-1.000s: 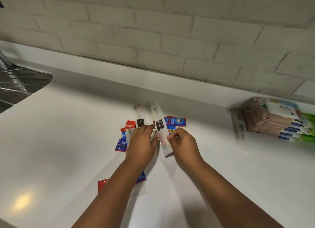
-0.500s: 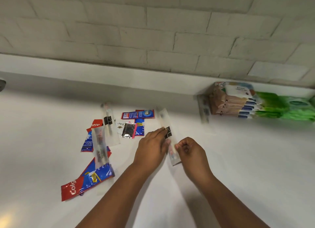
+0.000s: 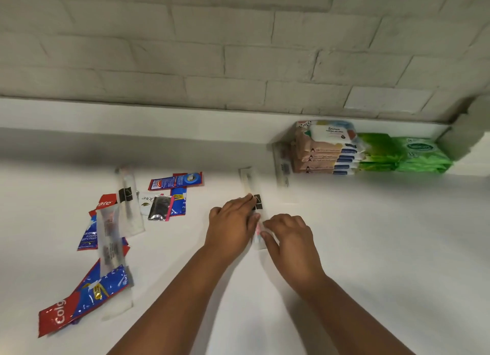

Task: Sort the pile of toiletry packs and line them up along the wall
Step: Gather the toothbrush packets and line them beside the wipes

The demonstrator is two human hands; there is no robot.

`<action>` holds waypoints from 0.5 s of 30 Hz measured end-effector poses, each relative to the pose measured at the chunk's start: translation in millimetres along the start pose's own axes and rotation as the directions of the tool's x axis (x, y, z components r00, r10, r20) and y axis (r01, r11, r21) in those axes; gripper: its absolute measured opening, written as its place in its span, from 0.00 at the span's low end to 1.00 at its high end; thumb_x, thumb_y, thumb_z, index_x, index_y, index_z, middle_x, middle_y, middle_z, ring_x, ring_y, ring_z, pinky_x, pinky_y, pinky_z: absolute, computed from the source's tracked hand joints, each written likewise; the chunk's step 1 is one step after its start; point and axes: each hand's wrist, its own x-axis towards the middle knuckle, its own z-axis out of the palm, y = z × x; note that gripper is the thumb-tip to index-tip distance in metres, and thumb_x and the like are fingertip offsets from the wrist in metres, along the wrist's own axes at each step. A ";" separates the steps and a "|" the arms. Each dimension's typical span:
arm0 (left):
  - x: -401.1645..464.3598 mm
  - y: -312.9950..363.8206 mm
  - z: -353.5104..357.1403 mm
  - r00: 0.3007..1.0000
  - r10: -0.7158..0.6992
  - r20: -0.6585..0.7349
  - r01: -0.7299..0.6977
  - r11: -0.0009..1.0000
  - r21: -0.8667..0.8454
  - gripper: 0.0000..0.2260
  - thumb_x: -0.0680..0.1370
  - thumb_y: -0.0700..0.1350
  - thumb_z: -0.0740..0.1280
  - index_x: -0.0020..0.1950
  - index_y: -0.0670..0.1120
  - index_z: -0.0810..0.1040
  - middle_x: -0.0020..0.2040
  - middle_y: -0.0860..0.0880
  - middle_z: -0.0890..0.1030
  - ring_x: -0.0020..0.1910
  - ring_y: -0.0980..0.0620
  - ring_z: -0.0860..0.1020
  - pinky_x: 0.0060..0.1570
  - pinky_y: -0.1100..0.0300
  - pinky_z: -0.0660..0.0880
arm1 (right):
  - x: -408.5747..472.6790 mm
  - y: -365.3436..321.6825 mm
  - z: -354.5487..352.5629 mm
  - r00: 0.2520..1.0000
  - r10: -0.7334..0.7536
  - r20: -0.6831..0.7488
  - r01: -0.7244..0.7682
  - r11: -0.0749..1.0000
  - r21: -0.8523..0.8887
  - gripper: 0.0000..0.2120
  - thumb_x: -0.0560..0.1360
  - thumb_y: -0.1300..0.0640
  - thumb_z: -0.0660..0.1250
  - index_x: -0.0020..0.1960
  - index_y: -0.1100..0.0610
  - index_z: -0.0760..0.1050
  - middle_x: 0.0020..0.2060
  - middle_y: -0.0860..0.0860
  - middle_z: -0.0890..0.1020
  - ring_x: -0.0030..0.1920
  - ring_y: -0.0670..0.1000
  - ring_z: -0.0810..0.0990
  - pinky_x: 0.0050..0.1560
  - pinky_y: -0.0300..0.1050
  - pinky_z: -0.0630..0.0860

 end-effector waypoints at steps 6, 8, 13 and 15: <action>26.2 11.3 3.0 0.998 -0.016 0.060 0.015 1.000 0.006 0.19 0.81 0.54 0.54 0.72 0.57 0.65 0.74 0.58 0.64 0.71 0.57 0.62 0.61 0.54 0.59 | 39.9 33.5 2.6 0.996 0.091 0.014 -0.092 0.995 0.038 0.16 0.78 0.53 0.63 0.64 0.56 0.76 0.65 0.54 0.76 0.65 0.56 0.72 0.64 0.53 0.70; 31.8 14.6 4.1 0.998 -0.023 0.063 0.023 1.000 -0.001 0.19 0.81 0.55 0.54 0.72 0.58 0.65 0.74 0.58 0.64 0.72 0.58 0.62 0.61 0.54 0.58 | 54.8 43.0 4.2 0.994 0.113 0.007 -0.113 0.992 0.050 0.18 0.78 0.56 0.64 0.67 0.58 0.73 0.68 0.55 0.73 0.68 0.56 0.69 0.68 0.53 0.67; 50.1 15.5 11.1 0.997 -0.042 0.065 0.041 0.999 0.015 0.21 0.79 0.60 0.55 0.71 0.58 0.66 0.73 0.59 0.64 0.72 0.58 0.60 0.62 0.54 0.57 | 86.5 66.0 11.5 0.998 0.047 0.032 -0.046 0.999 -0.017 0.19 0.79 0.56 0.61 0.69 0.58 0.70 0.69 0.55 0.73 0.71 0.57 0.68 0.68 0.54 0.68; 57.1 14.6 13.2 0.997 -0.037 0.068 0.035 0.999 0.030 0.21 0.80 0.59 0.55 0.72 0.58 0.65 0.74 0.59 0.64 0.73 0.58 0.59 0.62 0.54 0.56 | 93.4 72.1 13.8 0.998 0.034 0.046 -0.032 0.998 -0.050 0.19 0.79 0.56 0.60 0.69 0.56 0.70 0.69 0.54 0.72 0.71 0.56 0.67 0.68 0.54 0.68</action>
